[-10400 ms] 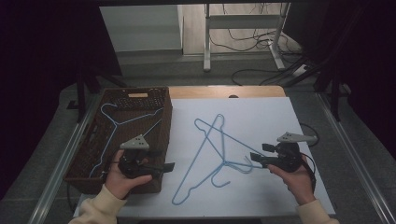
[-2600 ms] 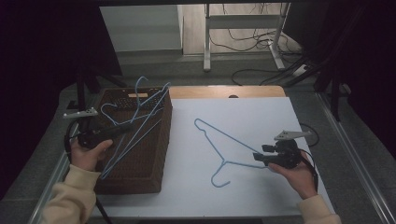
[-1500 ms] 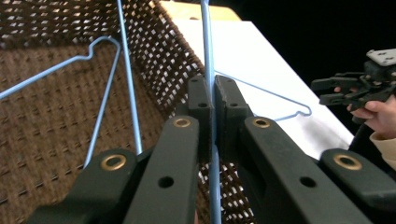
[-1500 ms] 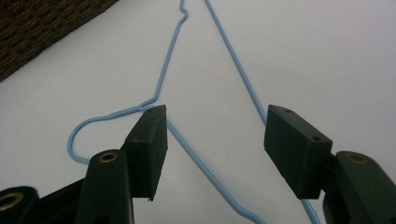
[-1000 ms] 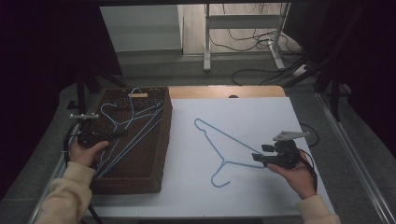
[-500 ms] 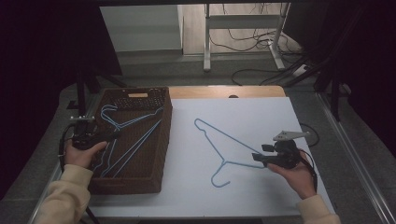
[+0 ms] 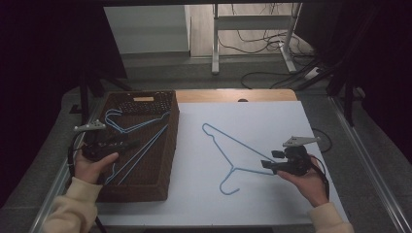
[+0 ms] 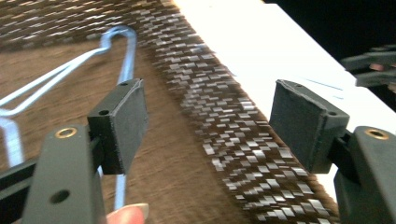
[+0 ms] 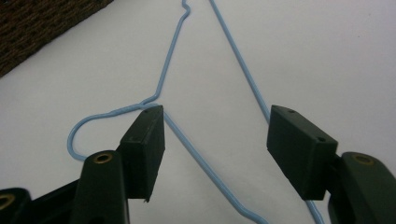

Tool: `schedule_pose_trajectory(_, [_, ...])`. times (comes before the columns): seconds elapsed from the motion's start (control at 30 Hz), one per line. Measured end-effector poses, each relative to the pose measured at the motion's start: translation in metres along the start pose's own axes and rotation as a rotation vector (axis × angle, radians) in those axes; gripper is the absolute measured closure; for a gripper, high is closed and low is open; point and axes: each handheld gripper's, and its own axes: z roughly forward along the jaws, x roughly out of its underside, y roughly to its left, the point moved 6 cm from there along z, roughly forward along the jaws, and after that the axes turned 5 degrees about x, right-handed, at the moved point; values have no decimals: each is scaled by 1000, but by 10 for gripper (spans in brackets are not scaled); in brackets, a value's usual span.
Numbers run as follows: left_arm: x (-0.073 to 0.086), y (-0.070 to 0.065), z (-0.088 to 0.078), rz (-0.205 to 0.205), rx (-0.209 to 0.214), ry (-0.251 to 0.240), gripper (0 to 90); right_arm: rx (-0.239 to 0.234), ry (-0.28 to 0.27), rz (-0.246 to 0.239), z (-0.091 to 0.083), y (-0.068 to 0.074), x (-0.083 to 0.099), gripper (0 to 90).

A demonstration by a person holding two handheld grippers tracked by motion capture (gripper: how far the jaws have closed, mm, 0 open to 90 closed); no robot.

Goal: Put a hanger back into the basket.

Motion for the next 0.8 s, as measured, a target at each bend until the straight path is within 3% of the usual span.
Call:
schedule_pose_trajectory(0.13, [1,-26,9,62,60,14,260,-4,-5,0,0,3,-4,342])
schedule_pose_trajectory(0.4, [-3,-50,17,124,125,14,257,-14,3,-19,0,12,-6,330])
schedule_pose_trajectory(0.8, [16,-64,33,113,115,74,249,-27,-14,-17,-4,11,-9,325])
